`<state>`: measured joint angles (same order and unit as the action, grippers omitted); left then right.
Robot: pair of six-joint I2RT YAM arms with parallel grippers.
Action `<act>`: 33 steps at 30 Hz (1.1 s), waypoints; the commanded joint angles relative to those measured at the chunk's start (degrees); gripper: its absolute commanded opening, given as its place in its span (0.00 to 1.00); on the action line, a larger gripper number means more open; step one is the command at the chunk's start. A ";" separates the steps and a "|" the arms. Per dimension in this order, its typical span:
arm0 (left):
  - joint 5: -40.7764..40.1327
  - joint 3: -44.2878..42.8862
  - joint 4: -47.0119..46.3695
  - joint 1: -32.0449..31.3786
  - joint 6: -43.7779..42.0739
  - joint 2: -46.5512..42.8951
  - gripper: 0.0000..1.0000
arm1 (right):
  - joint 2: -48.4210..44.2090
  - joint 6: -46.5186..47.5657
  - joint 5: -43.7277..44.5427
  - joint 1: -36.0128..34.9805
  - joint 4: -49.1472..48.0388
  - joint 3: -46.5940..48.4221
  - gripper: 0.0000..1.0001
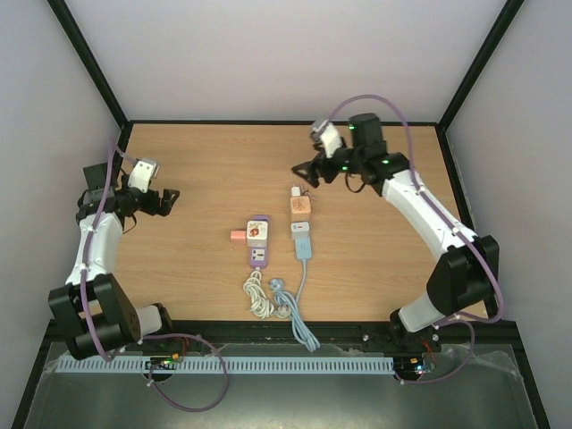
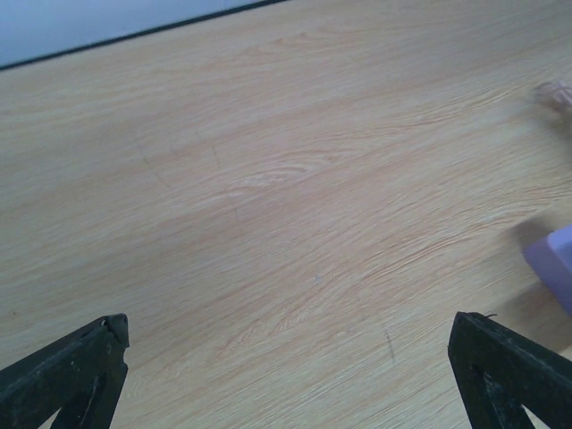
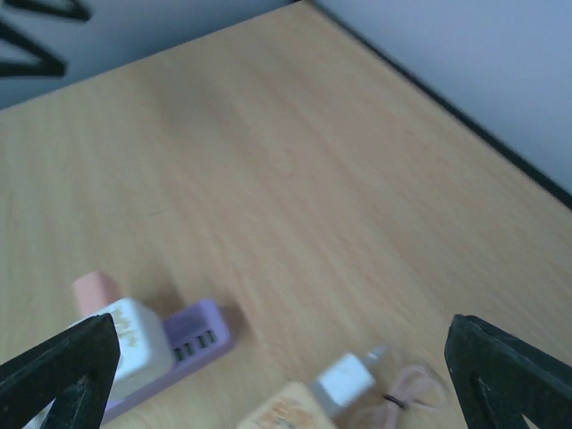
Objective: Pull the plug off the socket
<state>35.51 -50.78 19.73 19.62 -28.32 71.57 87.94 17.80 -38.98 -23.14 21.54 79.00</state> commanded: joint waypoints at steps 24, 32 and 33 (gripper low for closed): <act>1.53 8.23 -1.89 -1.28 -3.32 -10.86 1.00 | 21.99 18.81 15.62 -26.16 15.60 7.57 0.99; 8.34 10.84 0.09 -1.44 -7.84 -13.00 1.00 | 23.56 20.60 16.42 -26.09 14.75 6.38 0.86; 9.01 10.54 1.10 -1.43 -8.71 -12.58 1.00 | 23.46 20.61 16.32 -26.15 14.43 6.15 0.83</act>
<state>39.38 -40.01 19.16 18.28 -33.34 59.02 110.34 37.08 -23.94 -49.06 34.92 84.68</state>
